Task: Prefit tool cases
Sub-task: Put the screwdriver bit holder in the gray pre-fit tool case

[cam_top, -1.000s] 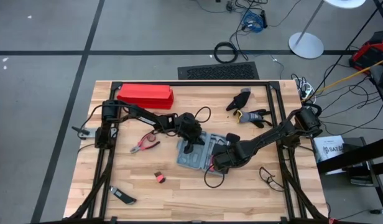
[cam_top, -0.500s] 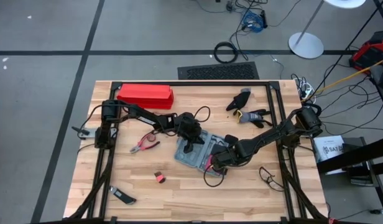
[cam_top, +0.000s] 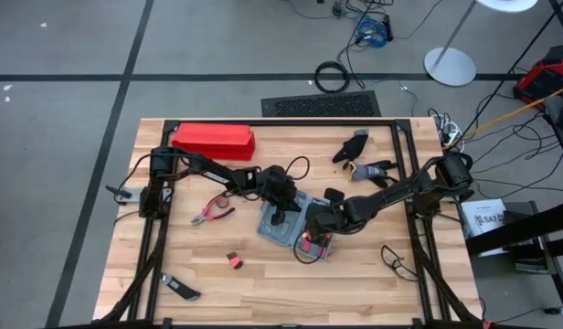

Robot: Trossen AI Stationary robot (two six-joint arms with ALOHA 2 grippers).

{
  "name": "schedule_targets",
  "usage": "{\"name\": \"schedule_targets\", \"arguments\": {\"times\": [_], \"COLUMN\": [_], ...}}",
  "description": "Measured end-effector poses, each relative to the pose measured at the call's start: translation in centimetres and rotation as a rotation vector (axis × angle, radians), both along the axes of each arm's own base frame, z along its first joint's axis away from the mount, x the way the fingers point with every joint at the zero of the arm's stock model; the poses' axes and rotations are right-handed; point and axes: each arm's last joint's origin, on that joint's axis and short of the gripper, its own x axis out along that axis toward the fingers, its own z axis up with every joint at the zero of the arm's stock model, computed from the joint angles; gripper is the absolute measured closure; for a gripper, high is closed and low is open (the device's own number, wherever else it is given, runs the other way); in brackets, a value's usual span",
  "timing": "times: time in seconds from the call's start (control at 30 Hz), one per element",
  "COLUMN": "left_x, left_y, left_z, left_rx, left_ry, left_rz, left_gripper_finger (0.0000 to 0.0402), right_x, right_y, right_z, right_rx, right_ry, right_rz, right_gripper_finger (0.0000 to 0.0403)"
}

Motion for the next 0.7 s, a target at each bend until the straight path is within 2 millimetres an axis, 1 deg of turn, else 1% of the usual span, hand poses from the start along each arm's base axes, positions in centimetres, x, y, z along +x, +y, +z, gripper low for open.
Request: {"name": "schedule_targets", "arguments": {"times": [0.17,0.33,0.47,0.7], "left_x": [0.0,0.0,0.0,0.0], "left_y": [0.0,0.0,0.0,0.0], "left_z": [0.0,0.0,0.0,0.0], "left_rx": [0.000,0.001,0.002,0.002], "left_ry": [0.000,0.001,0.002,0.002], "left_rz": [0.000,0.001,0.003,0.003], "left_gripper_finger": [0.0402,0.0402,0.0402,0.0402], "right_x": [-0.3,-0.7,-0.7,-1.3], "right_y": [0.0,0.4,0.8,0.6], "right_z": [-0.5,-0.7,-0.4,0.1], "right_rx": [0.033,0.044,0.049,-0.002], "right_ry": [0.055,0.081,0.061,0.070], "right_rz": [0.000,-0.021,-0.013,-0.053], "right_gripper_finger": [0.0403,0.0403,0.0403,0.0403]}}
